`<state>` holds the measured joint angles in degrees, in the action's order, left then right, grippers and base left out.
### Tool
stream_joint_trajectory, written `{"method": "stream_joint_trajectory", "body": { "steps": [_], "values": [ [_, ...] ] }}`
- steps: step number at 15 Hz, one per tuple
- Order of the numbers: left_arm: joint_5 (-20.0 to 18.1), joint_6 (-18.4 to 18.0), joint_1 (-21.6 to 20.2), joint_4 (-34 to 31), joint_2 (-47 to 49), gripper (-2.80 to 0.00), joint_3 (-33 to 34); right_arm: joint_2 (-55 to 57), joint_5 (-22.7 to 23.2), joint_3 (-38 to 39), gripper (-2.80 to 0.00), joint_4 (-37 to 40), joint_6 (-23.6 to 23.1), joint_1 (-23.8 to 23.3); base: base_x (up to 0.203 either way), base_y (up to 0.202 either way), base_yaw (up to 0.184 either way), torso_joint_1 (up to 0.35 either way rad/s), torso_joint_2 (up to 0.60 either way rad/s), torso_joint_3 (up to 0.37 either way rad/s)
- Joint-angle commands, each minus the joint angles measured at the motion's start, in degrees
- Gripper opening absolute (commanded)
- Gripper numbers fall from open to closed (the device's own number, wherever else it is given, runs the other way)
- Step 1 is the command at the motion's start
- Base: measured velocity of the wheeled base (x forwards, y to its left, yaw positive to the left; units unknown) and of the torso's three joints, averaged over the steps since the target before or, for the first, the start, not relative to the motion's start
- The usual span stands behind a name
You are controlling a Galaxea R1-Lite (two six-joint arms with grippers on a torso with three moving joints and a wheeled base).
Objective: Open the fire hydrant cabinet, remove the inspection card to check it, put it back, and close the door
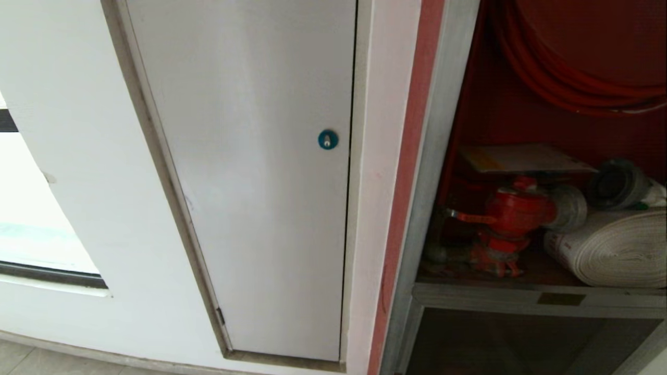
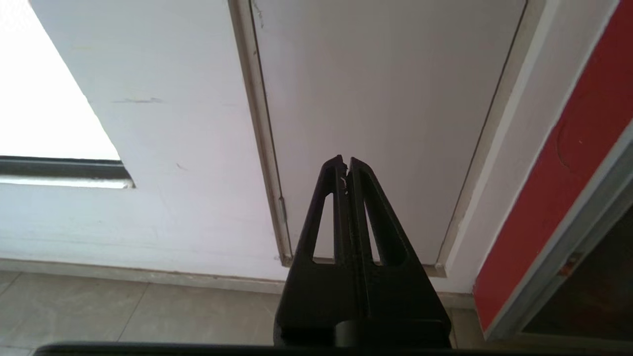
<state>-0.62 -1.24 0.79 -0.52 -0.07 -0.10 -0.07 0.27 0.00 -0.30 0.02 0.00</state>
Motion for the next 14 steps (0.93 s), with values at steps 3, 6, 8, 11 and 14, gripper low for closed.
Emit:
{"method": "stream_joint_trajectory", "body": {
  "steps": [3,6,8,11,14],
  "values": [
    [0.0,0.0,0.0,0.0,0.1,-2.8,0.0,0.1,0.0,0.2,-2.8,0.0,0.0,0.0,0.198,0.0,0.001,0.002,0.0,0.001],
    [0.0,0.1,0.0,0.0,0.0,-2.8,0.0,0.1,0.1,0.2,-2.8,0.0,0.0,0.0,0.194,0.0,-0.001,0.004,0.0,0.004],
    [0.0,0.1,0.0,0.0,0.0,-2.8,0.0,0.1,0.1,0.2,-2.8,0.0,0.1,0.0,0.195,0.0,-0.001,0.003,0.0,-0.001],
    [0.0,0.2,0.0,0.0,0.1,-2.8,0.0,0.1,0.1,0.2,-2.8,0.0,0.1,0.0,0.08,0.0,0.0,0.009,0.01,-0.001],
    [0.0,0.2,0.0,0.0,0.1,-2.8,0.0,0.1,0.0,0.2,-2.8,0.0,0.1,0.0,0.0,0.0,0.0,0.0,0.0,0.0]
  ]
}}
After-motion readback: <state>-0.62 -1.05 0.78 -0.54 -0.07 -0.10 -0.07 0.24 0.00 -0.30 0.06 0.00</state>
